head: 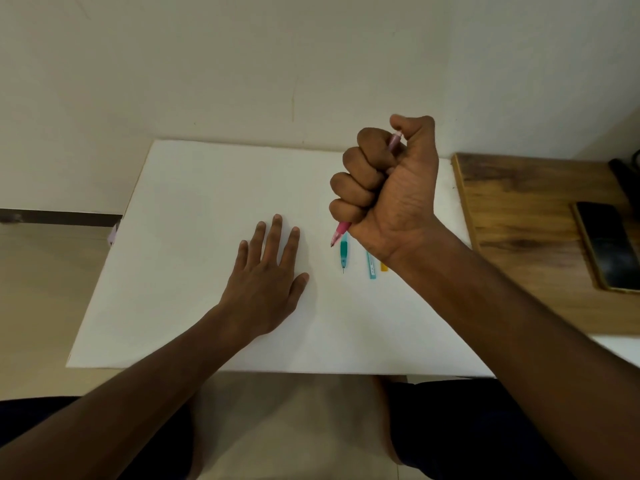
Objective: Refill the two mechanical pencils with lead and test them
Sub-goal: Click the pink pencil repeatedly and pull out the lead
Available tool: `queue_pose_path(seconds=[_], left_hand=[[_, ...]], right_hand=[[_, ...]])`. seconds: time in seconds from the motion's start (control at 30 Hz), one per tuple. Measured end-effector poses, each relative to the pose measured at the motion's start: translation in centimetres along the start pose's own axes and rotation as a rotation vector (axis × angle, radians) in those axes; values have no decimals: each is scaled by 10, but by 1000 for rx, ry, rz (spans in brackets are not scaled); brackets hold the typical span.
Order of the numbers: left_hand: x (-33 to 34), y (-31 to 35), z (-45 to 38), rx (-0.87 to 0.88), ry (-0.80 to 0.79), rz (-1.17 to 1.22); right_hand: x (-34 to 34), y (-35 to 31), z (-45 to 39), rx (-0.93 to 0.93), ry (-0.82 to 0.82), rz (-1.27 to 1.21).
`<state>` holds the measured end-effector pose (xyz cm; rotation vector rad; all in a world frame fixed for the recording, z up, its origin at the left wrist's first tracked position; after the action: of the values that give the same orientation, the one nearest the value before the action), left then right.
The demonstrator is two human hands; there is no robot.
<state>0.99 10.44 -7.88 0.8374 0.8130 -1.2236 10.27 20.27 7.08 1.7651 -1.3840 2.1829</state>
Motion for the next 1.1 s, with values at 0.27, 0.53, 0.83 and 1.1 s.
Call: queue_pose_path(seconds=[0.27, 0.53, 0.83, 1.1], left_hand=[[1, 0, -1, -7, 3, -3], [0, 1, -1, -1, -1, 4], [0, 1, 1, 0, 3, 8], [3, -1, -3, 2, 17, 14]], right_hand=[[-3, -3, 1, 11, 47, 118], [5, -4, 2, -7, 28, 256], [11, -4, 3, -15, 11, 379], [9, -6, 4, -35, 24, 388]])
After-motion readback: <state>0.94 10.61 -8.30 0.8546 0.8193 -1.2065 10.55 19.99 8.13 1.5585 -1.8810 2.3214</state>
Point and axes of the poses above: each hand's wrist, its own z-axis away from the middle knuckle, its own x-axis out of the palm, y = z × x, the point moved 8 cm from there along -z, towards the middle knuckle, and after that the axes turned 10 degrees about -y, right-handed, at the moved point
